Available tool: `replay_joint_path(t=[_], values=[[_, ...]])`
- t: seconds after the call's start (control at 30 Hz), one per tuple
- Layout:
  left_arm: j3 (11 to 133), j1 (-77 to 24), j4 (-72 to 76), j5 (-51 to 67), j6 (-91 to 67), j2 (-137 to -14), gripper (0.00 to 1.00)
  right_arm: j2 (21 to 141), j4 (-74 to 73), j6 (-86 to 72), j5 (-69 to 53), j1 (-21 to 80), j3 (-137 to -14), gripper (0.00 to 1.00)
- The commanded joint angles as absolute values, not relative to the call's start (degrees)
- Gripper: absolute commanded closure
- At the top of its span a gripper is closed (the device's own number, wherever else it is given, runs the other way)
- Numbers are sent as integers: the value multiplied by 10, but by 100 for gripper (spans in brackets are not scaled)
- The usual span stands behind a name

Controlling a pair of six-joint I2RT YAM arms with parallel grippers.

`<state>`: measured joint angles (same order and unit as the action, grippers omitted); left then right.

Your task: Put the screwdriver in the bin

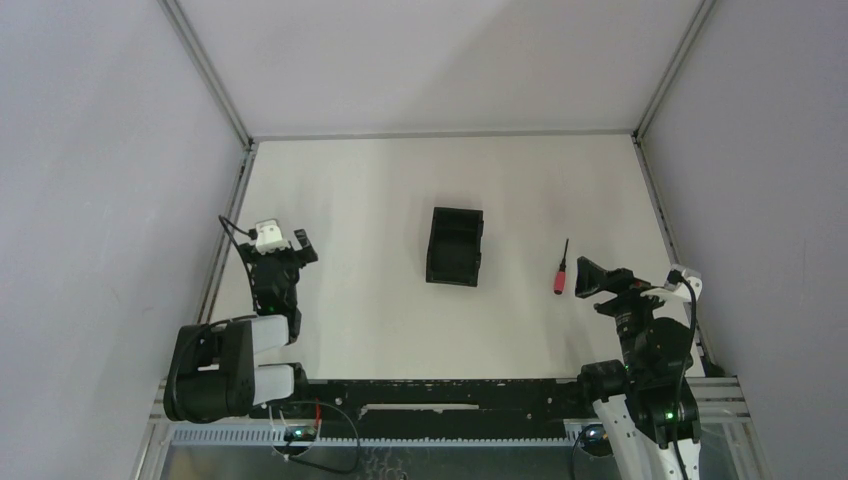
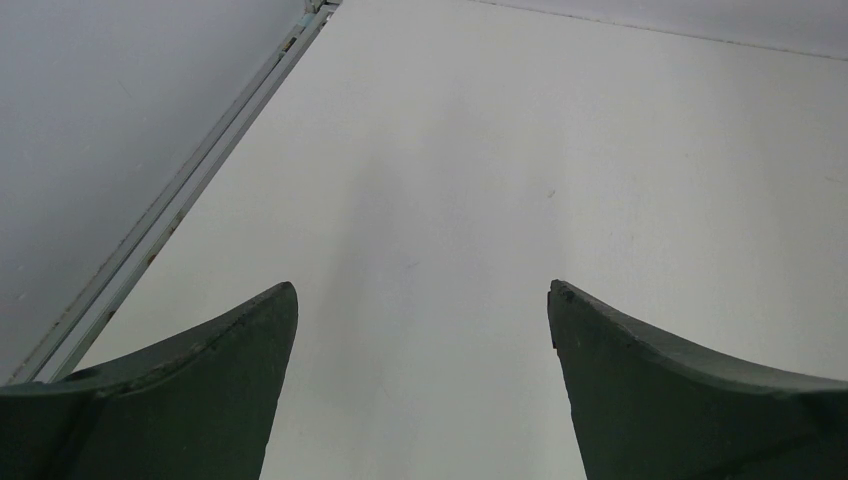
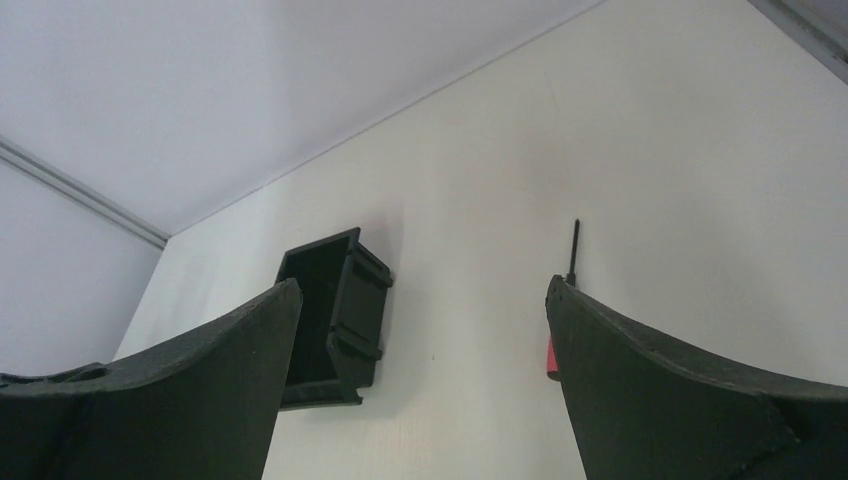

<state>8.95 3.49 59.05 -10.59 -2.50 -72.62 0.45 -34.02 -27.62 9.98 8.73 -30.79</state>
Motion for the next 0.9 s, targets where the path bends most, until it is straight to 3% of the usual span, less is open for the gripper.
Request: replay_joint_path(t=[0.0, 0.1, 0.23, 0.43, 0.53, 0.67, 0.87], values=[[110, 32, 608, -110, -16, -722, 0, -19, -280, -260, 55, 90, -319, 0], [110, 33, 608, -110, -16, -722, 0, 34, -246, -242, 34, 90, -355, 1], [110, 32, 608, -110, -16, -722, 0, 195, -275, -201, 29, 89, -473, 2], [110, 31, 608, -110, -16, -722, 0, 537, -515, -168, 97, 66, -748, 0], [110, 32, 608, -110, -16, -722, 0, 680, -610, -144, 26, 21, -846, 0], [110, 33, 608, -110, -16, -721, 0, 780, -591, -134, 24, 5, -814, 2], [111, 32, 608, -111, -16, -722, 0, 898, -502, -139, -24, -22, -686, 22]])
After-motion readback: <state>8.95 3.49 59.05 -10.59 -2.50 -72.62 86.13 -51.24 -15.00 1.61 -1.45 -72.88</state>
